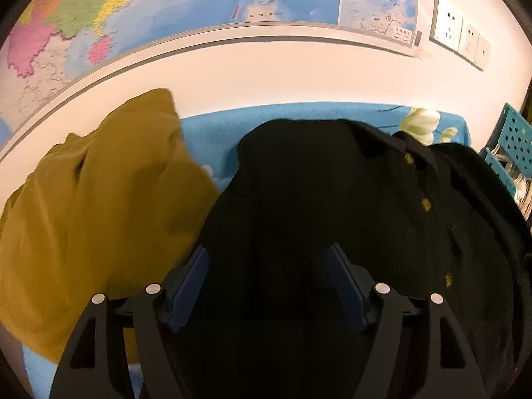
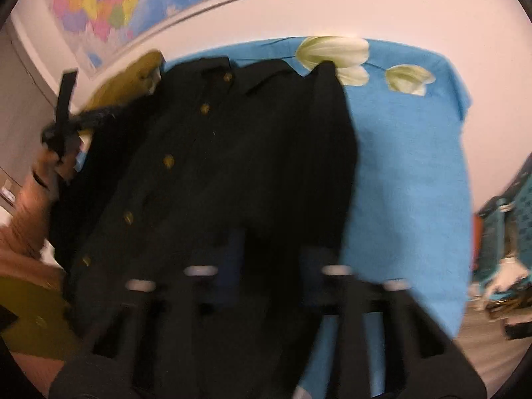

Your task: Fold large clothes

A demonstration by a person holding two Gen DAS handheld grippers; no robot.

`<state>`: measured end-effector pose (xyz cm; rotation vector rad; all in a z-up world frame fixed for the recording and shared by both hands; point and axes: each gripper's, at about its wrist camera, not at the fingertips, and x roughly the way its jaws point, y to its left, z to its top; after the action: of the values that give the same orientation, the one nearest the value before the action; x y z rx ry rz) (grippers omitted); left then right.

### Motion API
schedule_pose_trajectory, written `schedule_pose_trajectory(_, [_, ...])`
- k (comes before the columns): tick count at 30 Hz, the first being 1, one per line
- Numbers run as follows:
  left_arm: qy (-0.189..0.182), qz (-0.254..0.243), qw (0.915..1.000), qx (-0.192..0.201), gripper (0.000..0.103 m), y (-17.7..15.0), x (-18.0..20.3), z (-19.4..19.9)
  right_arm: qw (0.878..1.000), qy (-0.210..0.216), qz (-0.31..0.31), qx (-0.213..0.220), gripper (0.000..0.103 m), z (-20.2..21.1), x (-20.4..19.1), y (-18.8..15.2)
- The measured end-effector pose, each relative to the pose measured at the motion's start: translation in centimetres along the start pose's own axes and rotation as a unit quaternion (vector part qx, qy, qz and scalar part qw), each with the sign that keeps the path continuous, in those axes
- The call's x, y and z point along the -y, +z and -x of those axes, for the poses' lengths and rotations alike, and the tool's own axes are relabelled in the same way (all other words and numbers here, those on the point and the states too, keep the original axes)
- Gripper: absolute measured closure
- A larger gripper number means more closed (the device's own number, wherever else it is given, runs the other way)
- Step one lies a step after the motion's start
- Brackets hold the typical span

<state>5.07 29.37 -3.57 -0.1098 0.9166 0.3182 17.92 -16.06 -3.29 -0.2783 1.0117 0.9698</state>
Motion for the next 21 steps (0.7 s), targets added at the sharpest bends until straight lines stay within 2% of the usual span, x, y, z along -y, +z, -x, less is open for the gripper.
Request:
schedule_pose_trajectory(2, [-0.004, 0.003, 1.0, 0.0, 0.032, -0.8, 0.2, 0.7, 0.999, -0.027, -0.016, 0.03, 0.1, 2.2, 0.5, 0.7])
schedule_pose_trajectory(4, [-0.007, 0.007, 0.9999, 0.006, 0.032, -1.7, 0.4, 2.0, 0.994, -0.068, -0.023, 0.077, 0.1, 5.1, 1.0, 2.1])
schedule_pose_trajectory(6, [-0.009, 0.012, 0.9998, 0.012, 0.032, -2.3, 0.3, 2.9, 0.986, -0.096, -0.042, 0.13, 0.1, 8.1, 2.3, 4.1])
schedule_pose_trajectory(8, [-0.004, 0.014, 0.9997, 0.017, 0.032, -3.1, 0.7, 3.1, 0.979, -0.127, -0.053, 0.153, 0.1, 8.8, 3.6, 5.3])
schedule_pose_trajectory(10, [-0.001, 0.018, 0.9997, 0.017, 0.032, -3.5, 0.5, 3.8, 0.977, -0.128, -0.089, 0.148, 0.1, 7.4, 5.8, 6.0])
schedule_pose_trajectory(12, [0.001, 0.024, 0.9996, 0.014, 0.032, -4.2, -0.3, 4.4, 0.976, -0.154, -0.103, 0.115, 0.099, 4.6, 7.6, 6.0])
schedule_pose_trajectory(13, [0.001, 0.027, 0.9995, 0.013, 0.032, -4.4, -0.5, 4.4, 0.975, -0.158, -0.13, 0.092, 0.099, 2.5, 9.1, 5.3])
schedule_pose_trajectory(15, [0.004, 0.032, 0.9994, 0.014, 0.03, -5.4, -1.3, 5.1, 0.975, -0.121, -0.172, 0.073, 0.095, 0.4, 11.1, 4.1])
schedule_pose_trajectory(17, [0.007, 0.033, 0.9993, 0.014, 0.026, -6.4, -2.0, 5.7, 0.971, -0.14, -0.182, 0.062, 0.08, -0.5, 12.0, 2.8])
schedule_pose_trajectory(19, [0.009, 0.03, 0.9995, 0.008, 0.026, -7.4, -2.7, 6.4, 0.974, -0.097, -0.194, 0.067, 0.066, 0.1, 12.3, 1.6])
schedule_pose_trajectory(20, [0.006, 0.029, 0.9995, 0.006, 0.025, -7.8, -3.0, 6.8, 0.974, -0.089, -0.196, 0.077, 0.059, 0.8, 12.1, 1.1])
schedule_pose_trajectory(21, [0.002, 0.029, 0.9996, 0.003, 0.025, -8.2, -3.4, 7.2, 0.974, -0.081, -0.192, 0.084, 0.058, 1.6, 11.7, 0.6])
